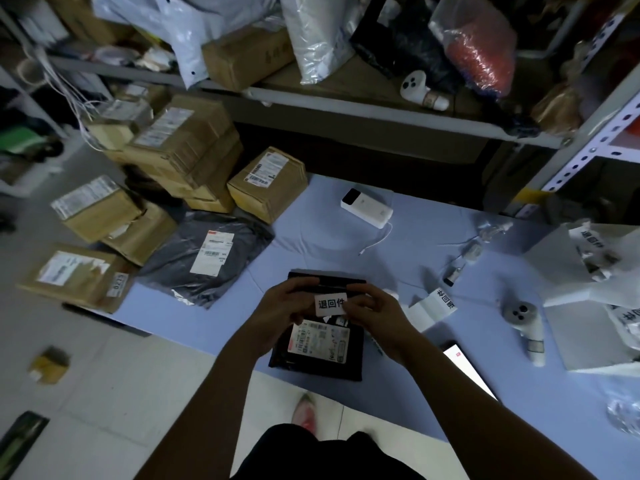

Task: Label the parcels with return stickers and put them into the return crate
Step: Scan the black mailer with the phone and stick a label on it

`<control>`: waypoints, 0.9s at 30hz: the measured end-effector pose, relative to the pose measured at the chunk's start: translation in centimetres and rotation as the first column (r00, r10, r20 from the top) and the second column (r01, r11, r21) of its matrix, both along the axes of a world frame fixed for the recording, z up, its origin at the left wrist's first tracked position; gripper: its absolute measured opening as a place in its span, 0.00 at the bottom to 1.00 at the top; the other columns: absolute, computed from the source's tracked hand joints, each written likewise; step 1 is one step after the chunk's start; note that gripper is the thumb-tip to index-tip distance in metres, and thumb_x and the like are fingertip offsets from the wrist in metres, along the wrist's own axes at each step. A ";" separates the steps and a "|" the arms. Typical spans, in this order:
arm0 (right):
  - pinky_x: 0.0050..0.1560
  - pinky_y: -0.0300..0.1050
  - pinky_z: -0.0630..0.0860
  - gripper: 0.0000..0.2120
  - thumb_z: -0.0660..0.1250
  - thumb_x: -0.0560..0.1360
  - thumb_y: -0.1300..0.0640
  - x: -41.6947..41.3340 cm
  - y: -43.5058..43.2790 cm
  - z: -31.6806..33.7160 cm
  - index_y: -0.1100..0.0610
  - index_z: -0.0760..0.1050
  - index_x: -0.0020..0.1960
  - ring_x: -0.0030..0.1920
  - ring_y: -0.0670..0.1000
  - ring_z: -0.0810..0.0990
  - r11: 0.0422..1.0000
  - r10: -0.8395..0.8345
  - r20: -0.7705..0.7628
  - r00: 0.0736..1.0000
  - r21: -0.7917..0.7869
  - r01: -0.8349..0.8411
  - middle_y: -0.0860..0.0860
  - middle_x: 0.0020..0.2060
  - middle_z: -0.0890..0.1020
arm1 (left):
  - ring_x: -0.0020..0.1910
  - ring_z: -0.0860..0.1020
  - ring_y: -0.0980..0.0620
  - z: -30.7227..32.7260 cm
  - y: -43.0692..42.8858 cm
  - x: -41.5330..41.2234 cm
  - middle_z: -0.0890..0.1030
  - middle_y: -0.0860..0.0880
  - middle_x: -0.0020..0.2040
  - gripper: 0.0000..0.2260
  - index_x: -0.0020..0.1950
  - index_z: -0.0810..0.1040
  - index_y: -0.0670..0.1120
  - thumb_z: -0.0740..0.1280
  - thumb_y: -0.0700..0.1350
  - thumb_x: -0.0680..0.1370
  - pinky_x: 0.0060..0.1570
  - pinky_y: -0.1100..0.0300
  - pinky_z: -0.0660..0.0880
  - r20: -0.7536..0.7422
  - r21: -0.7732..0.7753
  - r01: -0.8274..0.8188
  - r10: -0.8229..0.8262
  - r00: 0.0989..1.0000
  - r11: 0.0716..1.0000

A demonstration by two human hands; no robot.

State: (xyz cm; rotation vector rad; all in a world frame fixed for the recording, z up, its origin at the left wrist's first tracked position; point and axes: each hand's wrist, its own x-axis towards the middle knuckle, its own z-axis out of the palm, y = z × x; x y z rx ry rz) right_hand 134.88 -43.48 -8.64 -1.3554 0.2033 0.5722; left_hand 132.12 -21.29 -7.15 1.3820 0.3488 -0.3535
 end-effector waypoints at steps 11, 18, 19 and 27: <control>0.46 0.40 0.79 0.09 0.76 0.73 0.60 1.4 5.7 -4.5 0.47 0.83 0.40 0.42 0.46 0.85 0.838 0.124 0.144 0.982 -0.545 -0.025 0.46 0.39 0.86 | 0.38 0.83 0.58 -6.2 0.9 2.9 0.84 0.54 0.38 0.11 0.49 0.84 0.51 0.77 0.38 0.71 0.47 0.58 0.82 0.066 0.588 -0.030 -0.012 0.998 0.808; 0.38 0.39 0.74 0.09 0.69 0.77 0.64 2.6 9.2 -9.1 0.60 0.84 0.39 0.37 0.49 0.82 0.604 0.296 0.169 0.940 -0.795 -0.048 0.52 0.37 0.85 | 0.43 0.81 0.54 -11.4 2.1 4.3 0.84 0.50 0.46 0.16 0.63 0.81 0.45 0.74 0.39 0.76 0.47 0.64 0.76 0.102 0.721 0.020 -0.135 0.986 0.692; 0.37 0.39 0.73 0.11 0.68 0.78 0.63 2.7 9.5 -9.6 0.58 0.83 0.38 0.36 0.48 0.81 0.574 0.319 0.145 0.937 -0.816 -0.069 0.51 0.37 0.84 | 0.44 0.81 0.53 -12.1 2.2 4.3 0.84 0.49 0.48 0.14 0.62 0.82 0.46 0.73 0.40 0.76 0.48 0.62 0.76 0.114 0.743 0.039 -0.185 0.976 0.668; 0.47 0.47 0.78 0.10 0.69 0.79 0.48 2.3 8.4 -10.1 0.48 0.85 0.56 0.51 0.52 0.80 0.369 0.391 0.045 0.919 -0.923 -0.112 0.48 0.56 0.78 | 0.43 0.72 0.60 -14.1 5.5 5.0 0.65 0.58 0.51 0.07 0.52 0.86 0.54 0.76 0.52 0.75 0.44 0.72 0.68 0.013 0.773 0.229 -0.376 0.927 0.592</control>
